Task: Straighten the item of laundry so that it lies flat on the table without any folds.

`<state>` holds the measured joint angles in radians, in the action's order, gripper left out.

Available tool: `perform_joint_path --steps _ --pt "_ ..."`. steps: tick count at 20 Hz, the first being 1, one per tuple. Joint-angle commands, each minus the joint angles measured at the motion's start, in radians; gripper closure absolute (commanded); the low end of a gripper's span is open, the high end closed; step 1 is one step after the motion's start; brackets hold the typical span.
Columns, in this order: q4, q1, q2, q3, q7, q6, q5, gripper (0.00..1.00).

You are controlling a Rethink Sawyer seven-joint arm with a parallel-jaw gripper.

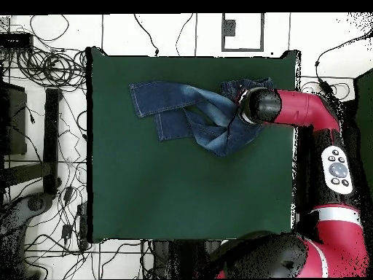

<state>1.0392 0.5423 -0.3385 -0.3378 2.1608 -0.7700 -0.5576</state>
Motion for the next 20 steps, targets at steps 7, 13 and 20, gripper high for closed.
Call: perform_joint_path --steps 7,13,20 --pt "0.154 0.030 0.021 0.048 -0.097 -0.004 -0.036 1.00" --pt "0.234 0.051 -0.025 0.122 -0.046 -0.044 -0.027 1.00" --pt "0.327 0.065 -0.056 0.170 0.001 -0.058 0.001 1.00"
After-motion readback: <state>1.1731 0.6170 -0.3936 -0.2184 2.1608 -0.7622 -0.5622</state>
